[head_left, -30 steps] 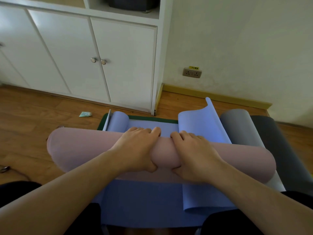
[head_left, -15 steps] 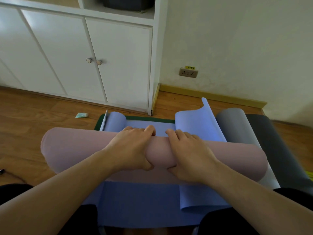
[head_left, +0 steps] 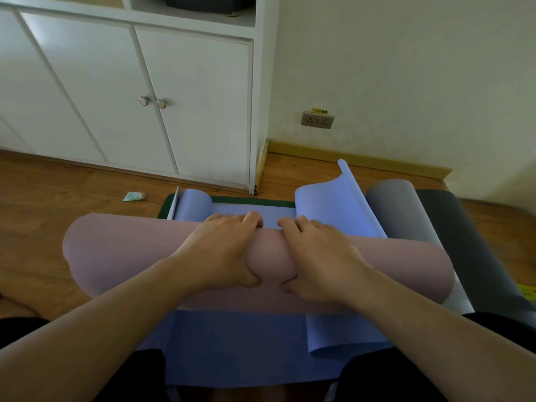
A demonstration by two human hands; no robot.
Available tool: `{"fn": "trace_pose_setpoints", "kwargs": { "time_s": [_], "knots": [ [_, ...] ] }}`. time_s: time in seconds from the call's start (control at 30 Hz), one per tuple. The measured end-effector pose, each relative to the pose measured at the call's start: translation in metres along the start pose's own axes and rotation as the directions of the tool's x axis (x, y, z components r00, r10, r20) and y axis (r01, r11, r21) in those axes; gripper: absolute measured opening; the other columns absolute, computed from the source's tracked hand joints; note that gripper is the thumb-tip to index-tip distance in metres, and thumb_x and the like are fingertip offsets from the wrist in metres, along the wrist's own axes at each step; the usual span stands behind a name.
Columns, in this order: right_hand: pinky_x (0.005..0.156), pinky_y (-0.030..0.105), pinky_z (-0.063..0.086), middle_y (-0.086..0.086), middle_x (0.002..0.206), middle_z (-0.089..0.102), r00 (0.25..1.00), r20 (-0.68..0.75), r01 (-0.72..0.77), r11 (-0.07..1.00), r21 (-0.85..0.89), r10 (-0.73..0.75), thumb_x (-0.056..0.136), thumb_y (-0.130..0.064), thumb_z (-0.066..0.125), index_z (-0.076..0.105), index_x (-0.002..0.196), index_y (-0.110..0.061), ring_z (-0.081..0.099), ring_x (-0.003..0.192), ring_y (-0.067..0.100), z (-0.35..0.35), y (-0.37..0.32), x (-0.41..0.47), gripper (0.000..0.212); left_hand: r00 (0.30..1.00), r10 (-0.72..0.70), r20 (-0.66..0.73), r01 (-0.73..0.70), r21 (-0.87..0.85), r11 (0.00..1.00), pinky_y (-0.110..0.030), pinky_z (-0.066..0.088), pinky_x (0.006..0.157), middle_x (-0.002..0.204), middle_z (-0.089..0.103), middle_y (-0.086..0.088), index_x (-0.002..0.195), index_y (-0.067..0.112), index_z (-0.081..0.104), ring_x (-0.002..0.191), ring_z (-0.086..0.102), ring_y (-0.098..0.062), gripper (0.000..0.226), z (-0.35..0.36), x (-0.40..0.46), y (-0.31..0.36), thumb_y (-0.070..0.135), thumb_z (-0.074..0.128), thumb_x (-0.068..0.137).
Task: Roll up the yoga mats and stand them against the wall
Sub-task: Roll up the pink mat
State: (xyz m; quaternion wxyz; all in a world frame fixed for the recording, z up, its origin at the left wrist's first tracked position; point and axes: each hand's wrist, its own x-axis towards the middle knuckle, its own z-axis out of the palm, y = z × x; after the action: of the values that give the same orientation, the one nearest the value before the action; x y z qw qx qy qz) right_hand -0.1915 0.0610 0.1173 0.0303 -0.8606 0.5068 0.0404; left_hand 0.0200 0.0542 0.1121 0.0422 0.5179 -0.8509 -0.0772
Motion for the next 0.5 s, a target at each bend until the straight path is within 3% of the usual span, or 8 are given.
{"fn": "trace_pose_setpoints", "kwargs": {
  "time_s": [0.1,0.2,0.27,0.43,0.5],
  "knots": [
    [0.073,0.035,0.039,0.0,0.117,0.06,1.0,-0.02,0.009,1.0,0.005,-0.009,0.078,-0.06,0.076,0.042,0.133,-0.027,0.061,0.1,0.024,-0.002,0.0,0.0,0.073,1.0,0.014,0.019,-0.014,0.043,0.999,-0.033,0.046,0.096,0.126,0.056,0.009,0.133,0.031,0.043,0.11,0.054,-0.014,0.085,0.004,-0.002,-0.001,0.07,0.076,0.066],
    [0.069,0.035,0.043,-0.003,0.113,0.063,1.0,-0.006,-0.002,0.999,0.032,0.002,0.076,-0.066,0.074,0.043,0.129,-0.029,0.063,0.095,0.023,-0.003,0.001,-0.001,0.072,0.999,0.036,0.008,-0.037,0.189,0.981,-0.037,0.045,0.102,0.133,0.046,0.004,0.139,0.026,0.043,0.117,0.049,-0.019,0.097,0.012,-0.002,0.002,0.073,0.078,0.062],
    [0.069,0.035,0.044,-0.004,0.115,0.063,1.0,0.02,-0.001,0.999,0.044,0.0,0.077,-0.068,0.074,0.042,0.13,-0.03,0.063,0.097,0.021,0.0,0.0,-0.001,0.073,0.999,0.046,-0.003,-0.044,0.216,0.975,-0.036,0.044,0.1,0.129,0.051,0.005,0.135,0.026,0.046,0.113,0.053,-0.019,0.088,0.014,0.0,0.004,0.068,0.08,0.066],
    [0.087,0.039,0.049,0.0,0.136,0.052,0.995,0.097,-0.001,1.0,0.023,-0.002,0.071,-0.069,0.084,0.031,0.15,-0.028,0.057,0.116,0.025,0.004,0.004,-0.001,0.105,0.999,-0.004,0.043,0.002,0.045,0.999,-0.033,0.048,0.092,0.115,0.063,0.012,0.129,0.032,0.046,0.098,0.061,-0.014,0.079,0.005,0.001,-0.001,0.066,0.08,0.066],
    [0.086,0.04,0.049,0.0,0.132,0.052,0.995,0.104,0.011,1.0,0.004,-0.011,0.069,-0.066,0.087,0.035,0.145,-0.027,0.057,0.111,0.025,0.005,0.004,-0.001,0.1,0.995,-0.028,0.101,0.029,-0.006,1.0,-0.033,0.05,0.089,0.113,0.063,0.013,0.128,0.034,0.045,0.097,0.06,-0.013,0.08,0.003,-0.001,-0.002,0.067,0.082,0.065]
  ]
}}
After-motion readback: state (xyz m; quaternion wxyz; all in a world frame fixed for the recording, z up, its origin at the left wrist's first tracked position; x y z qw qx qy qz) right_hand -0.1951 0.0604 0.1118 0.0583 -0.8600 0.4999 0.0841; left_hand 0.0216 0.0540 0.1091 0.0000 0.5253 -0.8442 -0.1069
